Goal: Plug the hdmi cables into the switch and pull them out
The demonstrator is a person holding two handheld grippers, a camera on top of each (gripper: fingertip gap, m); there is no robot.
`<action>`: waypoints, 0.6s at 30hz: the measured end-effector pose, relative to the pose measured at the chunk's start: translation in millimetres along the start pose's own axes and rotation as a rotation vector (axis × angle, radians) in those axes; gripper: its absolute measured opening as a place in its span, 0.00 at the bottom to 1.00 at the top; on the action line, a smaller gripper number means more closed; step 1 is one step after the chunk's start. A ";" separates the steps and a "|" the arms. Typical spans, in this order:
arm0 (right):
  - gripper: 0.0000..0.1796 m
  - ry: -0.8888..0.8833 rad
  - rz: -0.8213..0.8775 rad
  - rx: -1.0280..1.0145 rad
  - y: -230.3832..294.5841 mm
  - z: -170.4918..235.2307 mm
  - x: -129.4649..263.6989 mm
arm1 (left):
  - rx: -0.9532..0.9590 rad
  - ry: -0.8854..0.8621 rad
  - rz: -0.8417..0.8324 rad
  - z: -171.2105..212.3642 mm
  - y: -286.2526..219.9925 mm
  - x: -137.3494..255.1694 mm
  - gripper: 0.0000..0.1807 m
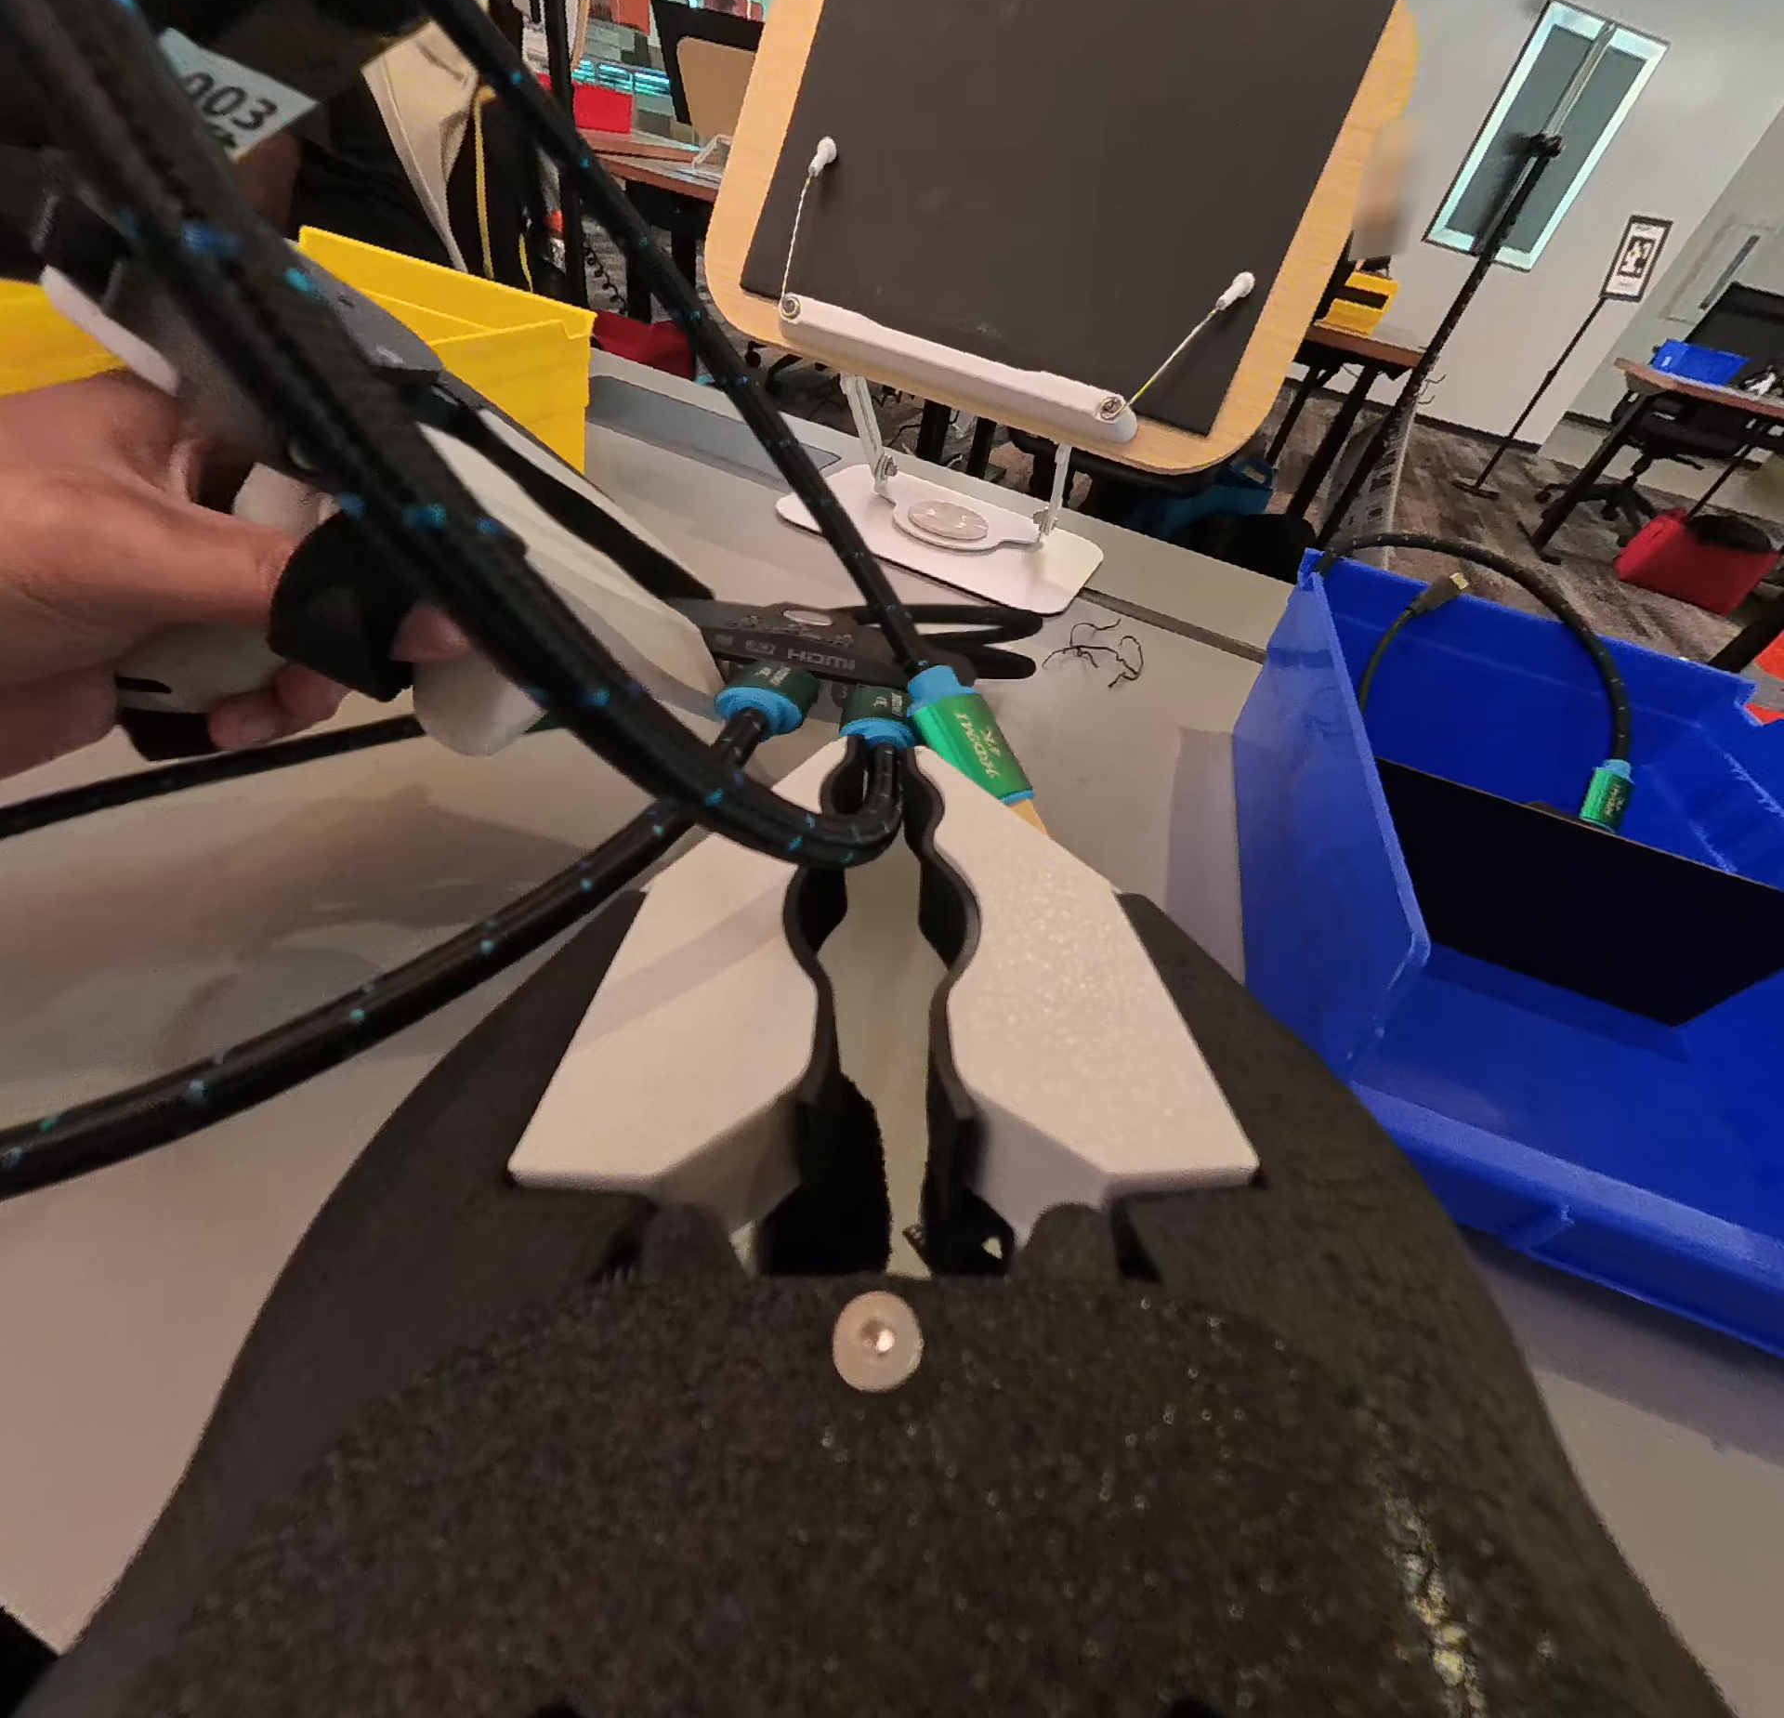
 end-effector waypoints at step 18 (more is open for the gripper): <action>0.05 -0.016 -0.026 -0.152 -3.5 5.1 -8.9 | 0.071 -0.035 0.062 3.9 5.0 -6.3 0.28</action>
Point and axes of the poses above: each gripper's, where its closed fingertips meet, x back along the fingers, z out of its underside, y = z × x across the jaws, the point moved 1 cm from there along x, back along the fingers, and after that the axes turned 3 degrees about z, right-handed, at the moved point
